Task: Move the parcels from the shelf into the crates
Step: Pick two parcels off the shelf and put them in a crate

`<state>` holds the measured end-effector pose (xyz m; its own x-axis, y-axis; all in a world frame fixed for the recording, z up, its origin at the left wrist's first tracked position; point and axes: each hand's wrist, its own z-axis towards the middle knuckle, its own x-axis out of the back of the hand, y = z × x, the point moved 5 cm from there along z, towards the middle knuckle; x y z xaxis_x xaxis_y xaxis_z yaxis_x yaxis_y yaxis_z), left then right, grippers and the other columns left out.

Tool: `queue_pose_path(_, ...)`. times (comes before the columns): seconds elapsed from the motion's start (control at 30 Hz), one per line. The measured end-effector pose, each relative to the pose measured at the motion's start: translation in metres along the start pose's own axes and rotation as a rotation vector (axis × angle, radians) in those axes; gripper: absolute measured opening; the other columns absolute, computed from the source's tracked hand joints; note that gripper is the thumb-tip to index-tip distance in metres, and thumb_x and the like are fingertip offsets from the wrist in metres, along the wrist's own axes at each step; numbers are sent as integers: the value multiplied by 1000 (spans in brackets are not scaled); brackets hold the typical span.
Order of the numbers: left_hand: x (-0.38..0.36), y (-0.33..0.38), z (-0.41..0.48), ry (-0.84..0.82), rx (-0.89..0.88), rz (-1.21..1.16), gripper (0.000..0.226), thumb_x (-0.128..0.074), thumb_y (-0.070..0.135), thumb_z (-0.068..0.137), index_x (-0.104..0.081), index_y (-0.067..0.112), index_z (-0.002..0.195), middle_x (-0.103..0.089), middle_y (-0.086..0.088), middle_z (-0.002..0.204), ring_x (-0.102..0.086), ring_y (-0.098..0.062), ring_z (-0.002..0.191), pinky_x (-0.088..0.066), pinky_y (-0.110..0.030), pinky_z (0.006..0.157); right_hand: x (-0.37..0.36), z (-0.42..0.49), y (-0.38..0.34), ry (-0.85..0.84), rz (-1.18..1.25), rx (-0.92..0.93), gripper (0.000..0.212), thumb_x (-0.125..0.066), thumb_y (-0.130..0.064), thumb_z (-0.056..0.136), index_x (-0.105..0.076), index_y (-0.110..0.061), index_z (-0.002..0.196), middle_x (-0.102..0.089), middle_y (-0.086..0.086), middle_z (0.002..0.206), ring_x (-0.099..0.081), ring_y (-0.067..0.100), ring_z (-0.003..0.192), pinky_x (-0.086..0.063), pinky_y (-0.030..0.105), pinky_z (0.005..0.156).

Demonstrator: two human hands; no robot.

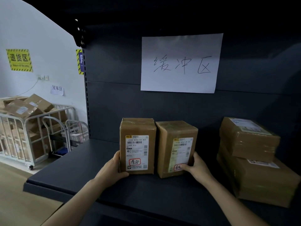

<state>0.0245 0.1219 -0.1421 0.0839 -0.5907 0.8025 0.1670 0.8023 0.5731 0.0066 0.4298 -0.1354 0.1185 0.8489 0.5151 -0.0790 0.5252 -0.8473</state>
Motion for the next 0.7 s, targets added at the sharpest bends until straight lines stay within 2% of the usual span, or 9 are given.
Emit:
queue_pose_path(0.1, -2, 4, 2, 5, 3, 5, 81, -69, 21, 79, -18, 23, 142, -49, 3, 136, -52, -17, 120, -45, -31, 100, -8, 1, -1, -14, 82, -18, 59, -70, -8, 79, -41, -13, 130, -56, 3, 126, -51, 14, 113, -37, 23, 90)
queue_pose_path(0.43, -7, 10, -2, 3, 30, -41, 77, -67, 12, 81, -20, 22, 141, -53, 1, 133, -53, -17, 119, -43, -28, 98, -8, -15, -1, 18, 71, -2, 62, -65, -5, 83, -36, -14, 137, -52, 4, 133, -46, 19, 126, -36, 29, 102)
queue_pose_path(0.6, -8, 20, -14, -2, 11, -22, 78, -67, 13, 81, -19, 20, 142, -53, 0, 133, -53, -17, 120, -42, -25, 98, 2, -31, 2, 26, 59, 25, 61, -65, -4, 83, -37, -14, 136, -52, 4, 133, -46, 18, 126, -36, 27, 100)
queue_pose_path(0.7, -11, 26, -24, -4, 18, -28, 81, -68, 14, 81, -17, 21, 143, -52, 0, 135, -51, -17, 123, -41, -28, 101, 8, -43, 4, 32, 54, 50, 59, -65, -5, 83, -38, -14, 136, -53, 3, 132, -46, 17, 125, -35, 23, 96)
